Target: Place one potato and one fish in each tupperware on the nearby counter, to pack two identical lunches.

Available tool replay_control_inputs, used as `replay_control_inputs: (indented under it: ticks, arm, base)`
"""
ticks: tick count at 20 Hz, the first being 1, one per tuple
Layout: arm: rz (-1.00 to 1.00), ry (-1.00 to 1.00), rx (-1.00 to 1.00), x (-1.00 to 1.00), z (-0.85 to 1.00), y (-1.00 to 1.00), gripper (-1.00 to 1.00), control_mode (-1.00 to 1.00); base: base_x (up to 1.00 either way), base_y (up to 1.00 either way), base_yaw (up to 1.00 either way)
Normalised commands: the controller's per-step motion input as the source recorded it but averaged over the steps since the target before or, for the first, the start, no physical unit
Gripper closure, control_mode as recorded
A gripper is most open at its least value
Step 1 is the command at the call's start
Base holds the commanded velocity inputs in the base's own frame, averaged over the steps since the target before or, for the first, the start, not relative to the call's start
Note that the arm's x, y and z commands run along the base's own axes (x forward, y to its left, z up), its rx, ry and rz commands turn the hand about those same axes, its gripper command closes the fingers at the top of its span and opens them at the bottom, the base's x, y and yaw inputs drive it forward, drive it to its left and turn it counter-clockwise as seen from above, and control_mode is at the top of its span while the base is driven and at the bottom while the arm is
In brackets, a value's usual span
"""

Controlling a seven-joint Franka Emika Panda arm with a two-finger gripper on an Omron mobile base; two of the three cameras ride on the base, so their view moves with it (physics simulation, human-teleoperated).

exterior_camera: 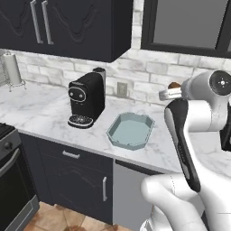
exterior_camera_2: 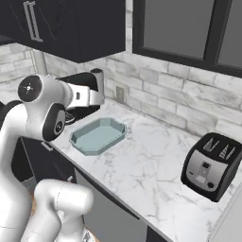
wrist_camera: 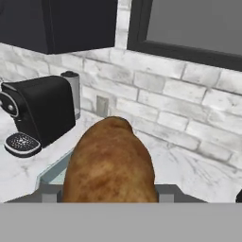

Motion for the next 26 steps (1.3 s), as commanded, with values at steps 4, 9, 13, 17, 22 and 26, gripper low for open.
replay_control_inputs:
  ticks: [4, 9, 13, 17, 22, 26]
  arm:
    - [0.00, 0.20, 0.01, 0.39, -0.57, 0.28, 1.00, -1.00]
    - [0.00, 0.15, 0.03, 0.43, -0.60, 0.21, 1.00, -1.00]
    - [0.00, 0.12, 0.03, 0.48, -0.58, 0.08, 1.00, -1.00]
    - [0.00, 0.03, 0.01, 0.65, -0.51, 0.00, 1.00, -1.00]
    - [0.00, 0.00, 0.02, 0.70, -0.45, 0.00, 1.00, -1.00]
    - [0.00, 0.02, 0.01, 0.70, -0.40, 0.00, 1.00, -1.00]
  base:
    - [0.00, 0.00, 0.00]
    - [0.00, 0.00, 0.00]
    - [0.00, 0.00, 0.00]
    - [0.00, 0.00, 0.00]
    - [0.00, 0.00, 0.00]
    - [0.00, 0.00, 0.00]
